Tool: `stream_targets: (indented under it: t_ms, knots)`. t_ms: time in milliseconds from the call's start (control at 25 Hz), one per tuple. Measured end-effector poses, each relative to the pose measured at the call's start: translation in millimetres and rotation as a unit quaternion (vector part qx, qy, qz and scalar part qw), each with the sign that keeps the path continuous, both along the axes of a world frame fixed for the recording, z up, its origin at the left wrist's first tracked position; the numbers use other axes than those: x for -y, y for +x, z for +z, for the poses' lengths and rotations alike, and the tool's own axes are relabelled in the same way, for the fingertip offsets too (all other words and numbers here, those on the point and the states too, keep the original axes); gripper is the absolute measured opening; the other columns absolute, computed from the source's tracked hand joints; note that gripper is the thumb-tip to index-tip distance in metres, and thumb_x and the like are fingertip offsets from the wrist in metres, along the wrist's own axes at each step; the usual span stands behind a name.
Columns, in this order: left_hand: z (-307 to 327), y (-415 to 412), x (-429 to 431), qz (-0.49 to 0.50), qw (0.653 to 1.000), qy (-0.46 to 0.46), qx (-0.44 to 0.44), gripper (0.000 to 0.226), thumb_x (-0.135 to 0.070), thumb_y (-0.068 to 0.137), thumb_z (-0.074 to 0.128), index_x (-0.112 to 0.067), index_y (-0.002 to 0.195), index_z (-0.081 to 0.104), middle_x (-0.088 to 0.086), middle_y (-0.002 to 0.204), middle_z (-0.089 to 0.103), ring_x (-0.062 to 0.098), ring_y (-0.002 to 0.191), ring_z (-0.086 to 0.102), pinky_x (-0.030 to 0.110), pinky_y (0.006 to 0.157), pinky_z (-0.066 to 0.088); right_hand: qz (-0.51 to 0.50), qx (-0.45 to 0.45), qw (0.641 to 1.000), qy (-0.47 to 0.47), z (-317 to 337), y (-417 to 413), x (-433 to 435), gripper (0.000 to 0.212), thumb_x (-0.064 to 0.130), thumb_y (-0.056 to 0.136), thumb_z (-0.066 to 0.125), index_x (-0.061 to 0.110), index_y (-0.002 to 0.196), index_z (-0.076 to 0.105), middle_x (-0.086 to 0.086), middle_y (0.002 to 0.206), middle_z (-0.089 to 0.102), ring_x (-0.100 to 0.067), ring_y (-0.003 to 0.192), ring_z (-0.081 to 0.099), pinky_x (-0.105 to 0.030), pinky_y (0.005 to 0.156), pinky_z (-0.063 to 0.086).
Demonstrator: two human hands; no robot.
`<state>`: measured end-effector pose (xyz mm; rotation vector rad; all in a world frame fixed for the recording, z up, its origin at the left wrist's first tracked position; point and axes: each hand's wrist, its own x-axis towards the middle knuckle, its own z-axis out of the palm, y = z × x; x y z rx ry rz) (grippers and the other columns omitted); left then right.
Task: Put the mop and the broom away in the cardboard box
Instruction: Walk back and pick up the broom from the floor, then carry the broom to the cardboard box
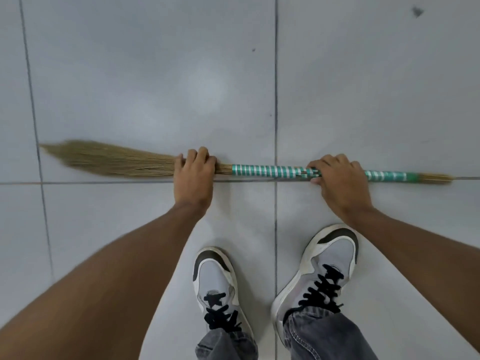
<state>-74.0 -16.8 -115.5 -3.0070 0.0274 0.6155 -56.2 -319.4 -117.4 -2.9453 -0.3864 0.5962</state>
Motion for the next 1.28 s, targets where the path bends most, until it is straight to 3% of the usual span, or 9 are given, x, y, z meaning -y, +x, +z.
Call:
stream_targets:
  t_ms: [120, 200, 320, 400, 520, 640, 800, 920, 1280]
  knots:
    - [74.8, 42.6, 11.5, -0.005, 0.999, -0.041, 0.018, 0.029, -0.001, 0.088, 0.05, -0.015, 0.111, 0.062, 0.008, 0.117, 0.061, 0.034, 0.107, 0.056, 0.047, 0.106, 0.037, -0.049, 0.016, 0.999, 0.003, 68.0, 36.9, 11.4, 0.028, 0.011, 0.084, 0.068, 0.023, 0.11, 0.068, -0.002, 0.1, 0.067, -0.03, 0.091, 0.059, -0.041, 0.077, 0.037]
    - [162.0, 97.7, 27.4, -0.036, 0.996, -0.066, 0.046, 0.024, -0.002, 0.09, 0.047, -0.016, 0.103, 0.062, 0.007, 0.101, 0.068, 0.033, 0.096, 0.06, 0.041, 0.081, 0.042, -0.062, 0.063, 0.996, -0.015, 151.8, 76.2, 31.6, 0.027, 0.014, 0.083, 0.07, 0.025, 0.109, 0.068, 0.0, 0.098, 0.065, -0.028, 0.09, 0.059, -0.04, 0.074, 0.033]
    - [332.5, 183.8, 61.2, -0.108, 0.981, -0.087, 0.136, 0.018, 0.0, 0.087, 0.055, -0.015, 0.089, 0.063, 0.004, 0.083, 0.07, 0.032, 0.077, 0.06, 0.03, 0.057, 0.021, -0.105, 0.177, 0.978, -0.023, 324.6, 127.0, 73.2, 0.025, 0.018, 0.08, 0.071, 0.026, 0.104, 0.069, 0.003, 0.091, 0.061, -0.025, 0.085, 0.058, -0.038, 0.07, 0.031]
    - [460.2, 226.2, 83.6, -0.151, 0.962, -0.1, 0.206, 0.02, 0.002, 0.082, 0.059, -0.017, 0.086, 0.064, 0.002, 0.079, 0.071, 0.031, 0.071, 0.061, 0.029, 0.055, 0.023, -0.145, 0.241, 0.959, -0.031, 453.0, 139.9, 92.4, 0.023, 0.019, 0.08, 0.071, 0.028, 0.101, 0.069, 0.004, 0.09, 0.061, -0.023, 0.083, 0.058, -0.037, 0.069, 0.028]
    - [678.4, 257.6, 121.1, -0.226, 0.925, -0.132, 0.274, 0.024, 0.001, 0.08, 0.061, -0.018, 0.094, 0.066, 0.001, 0.088, 0.073, 0.031, 0.08, 0.065, 0.038, 0.066, 0.042, -0.225, 0.327, 0.917, -0.043, 673.2, 115.7, 113.5, 0.024, 0.018, 0.078, 0.073, 0.027, 0.1, 0.071, 0.005, 0.091, 0.064, -0.024, 0.084, 0.058, -0.036, 0.07, 0.027]
    - [863.2, 233.9, 167.3, -0.292, 0.88, -0.158, 0.339, 0.027, -0.002, 0.078, 0.058, -0.021, 0.096, 0.066, 0.001, 0.09, 0.073, 0.032, 0.085, 0.066, 0.034, 0.064, 0.034, -0.305, 0.407, 0.856, -0.089, 853.2, 55.7, 136.8, 0.025, 0.016, 0.078, 0.073, 0.026, 0.101, 0.071, 0.005, 0.093, 0.066, -0.024, 0.085, 0.058, -0.037, 0.072, 0.027]
    - [1020.1, 160.1, 244.7, -0.427, 0.788, -0.201, 0.395, 0.024, -0.011, 0.074, 0.072, -0.021, 0.094, 0.068, -0.001, 0.082, 0.073, 0.029, 0.073, 0.067, 0.032, 0.057, 0.037, -0.396, 0.469, 0.771, -0.167, 1010.1, -82.7, 167.5, 0.023, 0.016, 0.08, 0.07, 0.028, 0.1, 0.07, 0.006, 0.092, 0.066, -0.023, 0.084, 0.057, -0.037, 0.072, 0.027]
    - [1085.8, 75.2, 302.0, -0.523, 0.695, -0.261, 0.418, 0.023, -0.005, 0.078, 0.062, -0.018, 0.097, 0.068, -0.001, 0.084, 0.074, 0.029, 0.073, 0.068, 0.036, 0.06, 0.046, -0.457, 0.48, 0.713, -0.229, 1070.8, -214.2, 173.5, 0.022, 0.017, 0.08, 0.069, 0.029, 0.099, 0.069, 0.008, 0.091, 0.065, -0.022, 0.084, 0.056, -0.039, 0.072, 0.033]
    - [1163.5, -327.9, 385.1, -0.709, 0.454, -0.353, 0.408, 0.018, -0.009, 0.077, 0.074, -0.013, 0.093, 0.069, -0.001, 0.066, 0.068, 0.026, 0.055, 0.063, 0.028, 0.049, 0.036, -0.602, 0.455, 0.511, -0.411, 1131.0, -673.6, 85.6, 0.028, 0.01, 0.081, 0.071, 0.026, 0.104, 0.069, 0.009, 0.092, 0.065, -0.022, 0.083, 0.057, -0.036, 0.068, 0.038]
